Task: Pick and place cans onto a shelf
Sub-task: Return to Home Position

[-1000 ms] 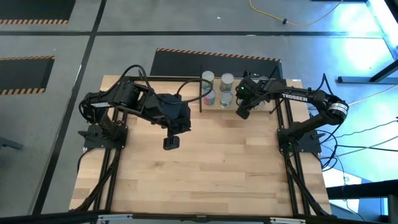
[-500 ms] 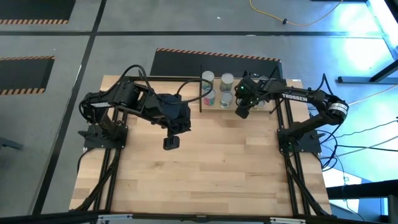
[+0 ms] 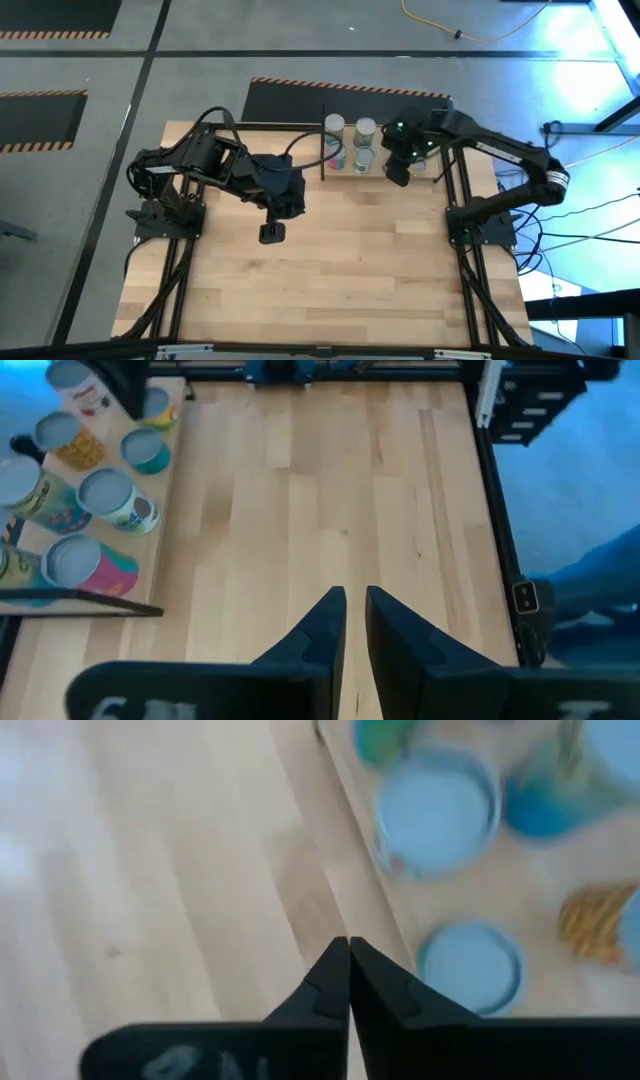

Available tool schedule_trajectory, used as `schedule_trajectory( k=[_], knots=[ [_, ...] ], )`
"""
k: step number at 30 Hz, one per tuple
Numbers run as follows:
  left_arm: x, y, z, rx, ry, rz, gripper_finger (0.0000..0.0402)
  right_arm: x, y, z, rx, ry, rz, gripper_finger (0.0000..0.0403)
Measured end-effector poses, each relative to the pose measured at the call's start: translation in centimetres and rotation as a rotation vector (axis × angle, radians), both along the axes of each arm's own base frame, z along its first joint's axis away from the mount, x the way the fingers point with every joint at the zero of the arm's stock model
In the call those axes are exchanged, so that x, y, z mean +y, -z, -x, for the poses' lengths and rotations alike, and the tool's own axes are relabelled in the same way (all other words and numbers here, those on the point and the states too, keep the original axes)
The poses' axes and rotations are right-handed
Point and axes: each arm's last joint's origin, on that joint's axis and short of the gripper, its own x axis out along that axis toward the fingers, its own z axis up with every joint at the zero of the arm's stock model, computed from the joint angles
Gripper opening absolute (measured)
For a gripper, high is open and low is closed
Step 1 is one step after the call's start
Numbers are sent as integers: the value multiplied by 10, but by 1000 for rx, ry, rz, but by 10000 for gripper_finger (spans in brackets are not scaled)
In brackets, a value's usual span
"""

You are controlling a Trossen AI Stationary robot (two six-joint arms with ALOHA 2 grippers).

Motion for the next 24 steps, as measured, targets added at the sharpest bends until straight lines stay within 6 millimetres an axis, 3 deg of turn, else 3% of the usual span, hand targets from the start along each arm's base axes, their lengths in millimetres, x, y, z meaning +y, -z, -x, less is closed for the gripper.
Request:
schedule_trajectory(
  k=[6, 14, 18, 24],
  knots=[
    [-3, 0, 1, -6, 18, -44, 4, 27, -68, 10, -193, -67, 117, 4],
    [-2, -8, 10, -42, 27, -90, 1, 64, -132, 45, -382, -154, 221, 4],
    [-1, -26, 38, -122, -12, -135, 1, 82, -158, 73, -442, -176, 276, 4],
    [0, -55, 100, -262, -57, -169, 0, 99, -180, 118, -480, -149, 347, 4]
  ],
)
